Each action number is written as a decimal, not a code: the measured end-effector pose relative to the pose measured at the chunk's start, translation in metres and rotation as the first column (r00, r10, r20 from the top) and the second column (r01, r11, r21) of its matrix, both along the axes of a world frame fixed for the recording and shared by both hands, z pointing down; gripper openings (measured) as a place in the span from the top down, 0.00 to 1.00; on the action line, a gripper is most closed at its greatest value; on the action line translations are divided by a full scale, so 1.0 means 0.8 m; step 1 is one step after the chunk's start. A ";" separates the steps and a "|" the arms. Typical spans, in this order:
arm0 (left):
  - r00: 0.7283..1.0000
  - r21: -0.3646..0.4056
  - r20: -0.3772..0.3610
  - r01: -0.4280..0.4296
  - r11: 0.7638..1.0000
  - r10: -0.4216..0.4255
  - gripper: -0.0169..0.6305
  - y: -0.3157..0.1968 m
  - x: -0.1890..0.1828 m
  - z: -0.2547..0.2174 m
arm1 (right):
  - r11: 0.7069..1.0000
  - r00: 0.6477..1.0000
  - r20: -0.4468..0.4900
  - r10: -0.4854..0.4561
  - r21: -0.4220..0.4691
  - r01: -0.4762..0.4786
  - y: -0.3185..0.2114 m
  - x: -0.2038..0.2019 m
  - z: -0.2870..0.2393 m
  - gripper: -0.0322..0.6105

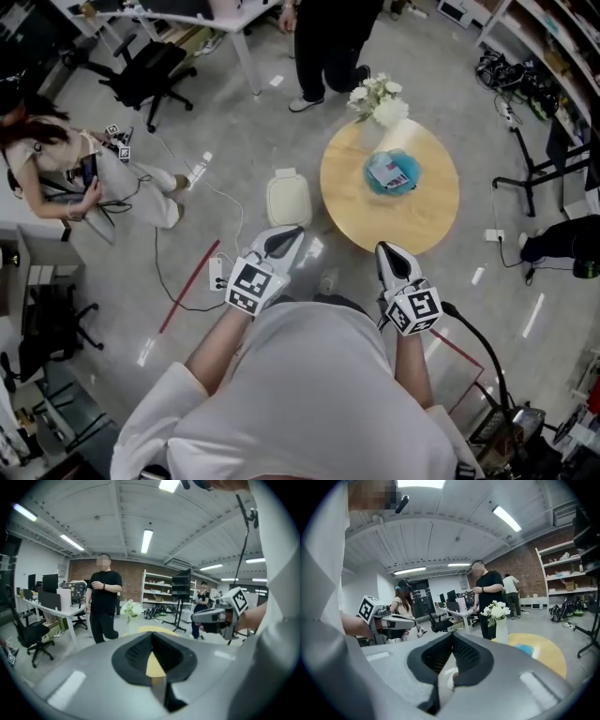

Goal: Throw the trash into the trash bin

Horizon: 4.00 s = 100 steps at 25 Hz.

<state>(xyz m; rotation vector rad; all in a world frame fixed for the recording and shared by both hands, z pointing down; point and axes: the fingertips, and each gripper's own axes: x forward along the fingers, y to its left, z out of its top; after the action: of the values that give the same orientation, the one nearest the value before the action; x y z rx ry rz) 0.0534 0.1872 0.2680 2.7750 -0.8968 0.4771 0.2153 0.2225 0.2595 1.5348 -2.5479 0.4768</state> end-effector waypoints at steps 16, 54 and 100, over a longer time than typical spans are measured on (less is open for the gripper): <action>0.975 -0.020 0.060 0.217 0.976 -0.216 0.97 -0.050 -0.015 0.022 | 0.955 0.956 0.004 -0.294 -0.028 0.294 -0.093 -0.027 0.030 0.95; 0.961 -0.296 0.160 0.264 0.918 -0.224 0.97 -0.117 -0.126 0.259 | 0.954 0.979 0.012 -0.203 -0.223 0.200 -0.135 -0.138 0.201 0.95; 0.957 -0.526 0.280 0.216 0.822 -0.073 0.97 -0.112 -0.091 0.706 | 0.900 0.991 0.036 -0.132 -0.414 0.135 -0.136 -0.174 0.575 0.95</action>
<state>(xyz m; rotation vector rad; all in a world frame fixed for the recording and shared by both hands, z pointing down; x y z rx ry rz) -0.0191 0.0978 0.8325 2.1290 -0.8428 0.9110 0.0764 0.1138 0.7195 1.1971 -2.3304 0.9353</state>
